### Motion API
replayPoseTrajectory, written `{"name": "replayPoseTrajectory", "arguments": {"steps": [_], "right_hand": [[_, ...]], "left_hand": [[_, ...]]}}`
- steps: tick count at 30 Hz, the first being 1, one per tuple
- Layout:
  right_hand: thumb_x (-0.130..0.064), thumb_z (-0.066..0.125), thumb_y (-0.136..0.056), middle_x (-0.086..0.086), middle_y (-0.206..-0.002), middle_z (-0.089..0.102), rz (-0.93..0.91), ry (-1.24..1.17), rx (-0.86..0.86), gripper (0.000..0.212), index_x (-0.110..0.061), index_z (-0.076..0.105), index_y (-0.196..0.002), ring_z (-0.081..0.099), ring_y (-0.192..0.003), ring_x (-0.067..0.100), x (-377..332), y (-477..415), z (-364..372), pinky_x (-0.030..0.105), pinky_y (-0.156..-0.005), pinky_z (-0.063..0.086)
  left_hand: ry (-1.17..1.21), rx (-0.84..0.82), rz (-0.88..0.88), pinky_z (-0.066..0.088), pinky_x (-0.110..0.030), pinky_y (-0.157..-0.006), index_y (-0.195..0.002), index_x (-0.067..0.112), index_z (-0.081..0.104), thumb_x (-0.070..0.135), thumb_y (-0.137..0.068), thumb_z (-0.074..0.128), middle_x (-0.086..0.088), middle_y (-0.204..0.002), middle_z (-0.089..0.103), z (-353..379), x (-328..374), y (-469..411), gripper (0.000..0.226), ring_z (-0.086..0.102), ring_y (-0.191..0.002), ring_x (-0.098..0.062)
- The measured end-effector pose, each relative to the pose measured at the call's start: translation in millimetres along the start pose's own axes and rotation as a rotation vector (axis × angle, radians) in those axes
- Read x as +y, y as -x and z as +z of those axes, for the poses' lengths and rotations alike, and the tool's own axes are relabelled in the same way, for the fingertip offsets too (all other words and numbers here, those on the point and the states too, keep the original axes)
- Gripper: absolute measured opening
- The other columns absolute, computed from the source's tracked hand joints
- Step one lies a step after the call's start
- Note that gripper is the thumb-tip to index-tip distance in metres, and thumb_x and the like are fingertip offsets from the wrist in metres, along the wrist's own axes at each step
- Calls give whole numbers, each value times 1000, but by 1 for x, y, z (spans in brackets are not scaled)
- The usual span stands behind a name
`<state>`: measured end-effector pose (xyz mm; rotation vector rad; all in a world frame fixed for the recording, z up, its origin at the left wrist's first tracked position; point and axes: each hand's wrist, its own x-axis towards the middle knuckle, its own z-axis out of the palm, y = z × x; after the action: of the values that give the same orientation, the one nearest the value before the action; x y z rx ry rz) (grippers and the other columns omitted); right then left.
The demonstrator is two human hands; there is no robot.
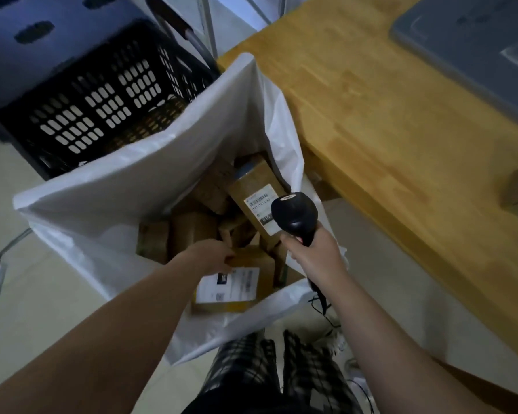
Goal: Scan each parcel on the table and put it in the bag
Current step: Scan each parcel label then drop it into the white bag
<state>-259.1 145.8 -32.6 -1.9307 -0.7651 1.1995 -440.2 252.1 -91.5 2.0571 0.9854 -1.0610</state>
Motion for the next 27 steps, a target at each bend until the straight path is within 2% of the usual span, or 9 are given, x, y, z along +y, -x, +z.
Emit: {"name": "replayPoseTrajectory", "arguments": {"steps": [3, 5, 7, 10, 12, 14, 19, 22, 27], "right_hand": [[-20, 67, -86, -7, -73, 58, 5, 24, 11, 16, -27, 52, -87, 61, -75, 13, 10, 2, 0, 27, -64, 47], [-20, 68, -85, -5, -77, 61, -3, 42, 34, 16, -28, 54, -90, 62, -79, 14, 10, 3, -1, 31, -70, 53], [-20, 69, -84, -5, -78, 61, -18, 52, 72, 16, -26, 56, -90, 62, -80, 12, 9, 2, -6, 29, -70, 52], [-20, 69, -85, -4, -73, 59, -32, 51, 101, 13, -17, 60, -94, 58, -73, 10, 7, 2, -21, 22, -59, 41], [-17, 68, -86, -4, -66, 54, -35, 76, 106, 10, -17, 58, -82, 54, -66, 9, 4, 2, -38, 21, -55, 35], [-13, 67, -86, -5, -60, 48, -29, 97, 158, 23, -21, 50, -72, 48, -57, 6, 1, 3, -61, 20, -50, 30], [-14, 66, -86, -3, -52, 39, -14, 64, 414, 35, -17, 41, -62, 39, -49, 12, 2, 17, -137, 25, -49, 27], [-12, 66, -84, 6, -59, 46, 32, -69, 539, 24, -14, 47, -69, 50, -59, 23, 11, 32, -185, 31, -60, 36], [-10, 64, -84, 12, -62, 49, 45, -192, 719, 19, -3, 52, -71, 54, -62, 26, 29, 55, -275, 35, -63, 42]], "left_hand": [[-148, 34, 7, 48, -36, -92, -130, 22, 53, 38, -95, 54, -5, -122, 55, -1, 7, -8, 39, 55, -111, -23], [-156, 138, 14, 50, -34, -83, -119, 21, 58, 38, -92, 57, -2, -109, 57, -9, 13, -9, 32, 57, -99, -20], [-91, 291, 23, 52, -35, -81, -118, 21, 58, 40, -92, 54, -2, -109, 57, -21, 21, -7, 33, 57, -95, -19], [-54, 562, 38, 51, -37, -80, -121, 22, 56, 39, -95, 48, -5, -116, 60, -42, 36, 3, 32, 57, -96, -23], [-4, 683, 68, 50, -38, -85, -132, 20, 52, 35, -97, 47, -6, -123, 58, -58, 51, 13, 38, 55, -105, -25], [17, 766, 134, 49, -39, -87, -133, 19, 51, 32, -97, 47, -6, -124, 57, -76, 71, 22, 39, 54, -109, -25], [-3, 814, 309, 49, -40, -86, -138, 16, 48, 30, -98, 47, -6, -126, 56, -110, 141, 28, 42, 55, -109, -27], [-44, 778, 408, 46, -41, -92, -139, 15, 46, 29, -99, 47, -8, -131, 53, -124, 196, 23, 43, 50, -117, -28], [-99, 739, 529, 46, -41, -94, -141, 17, 44, 31, -99, 47, -7, -135, 49, -147, 307, 10, 44, 50, -119, -28]]}}
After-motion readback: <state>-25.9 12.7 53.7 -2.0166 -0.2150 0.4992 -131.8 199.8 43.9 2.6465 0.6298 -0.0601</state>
